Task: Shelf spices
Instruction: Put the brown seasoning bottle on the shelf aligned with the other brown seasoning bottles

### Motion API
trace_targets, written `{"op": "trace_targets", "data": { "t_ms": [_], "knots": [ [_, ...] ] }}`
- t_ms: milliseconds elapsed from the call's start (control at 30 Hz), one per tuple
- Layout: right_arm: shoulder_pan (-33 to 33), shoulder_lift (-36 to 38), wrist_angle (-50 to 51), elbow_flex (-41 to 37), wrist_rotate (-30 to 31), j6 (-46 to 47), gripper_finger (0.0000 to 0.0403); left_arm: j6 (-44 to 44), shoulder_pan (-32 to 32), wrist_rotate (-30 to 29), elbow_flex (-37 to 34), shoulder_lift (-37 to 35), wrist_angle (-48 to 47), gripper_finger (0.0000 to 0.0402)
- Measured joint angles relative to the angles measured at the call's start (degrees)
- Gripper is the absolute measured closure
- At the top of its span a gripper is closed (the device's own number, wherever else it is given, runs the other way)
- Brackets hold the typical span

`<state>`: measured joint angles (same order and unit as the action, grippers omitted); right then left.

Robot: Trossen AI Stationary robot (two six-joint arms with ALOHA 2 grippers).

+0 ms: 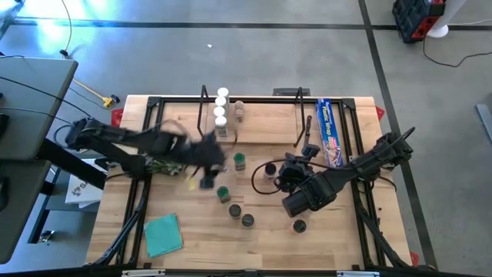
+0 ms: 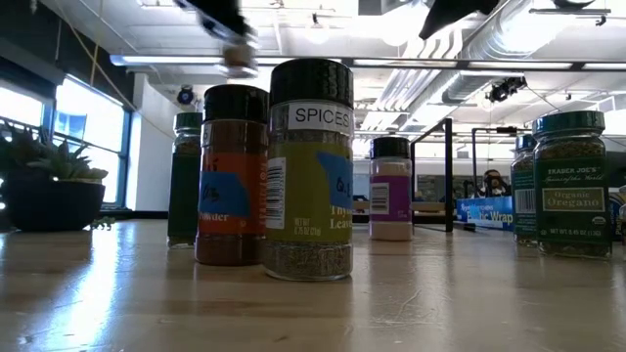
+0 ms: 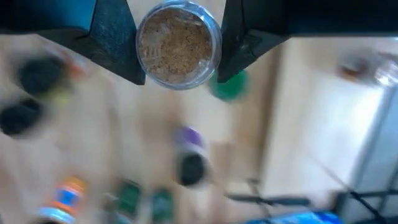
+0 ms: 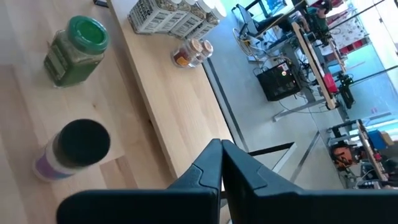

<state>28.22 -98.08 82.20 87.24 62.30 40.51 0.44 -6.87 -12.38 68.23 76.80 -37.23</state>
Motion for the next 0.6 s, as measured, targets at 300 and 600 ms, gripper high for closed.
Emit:
{"op": "trace_targets", "data": {
  "t_ms": [300, 600],
  "knots": [
    [3.63, 0.0, 7.8, 0.0, -0.31, 12.25, 0.0399, 10.21, 19.08, 7.05, 1.87, 14.0, 16.34, 0.023],
    [3.32, 0.0, 7.82, 0.0, -0.31, 12.05, 0.0399, 8.65, 26.12, 7.16, 8.7, 26.25, 10.05, 0.023]
  ]
}}
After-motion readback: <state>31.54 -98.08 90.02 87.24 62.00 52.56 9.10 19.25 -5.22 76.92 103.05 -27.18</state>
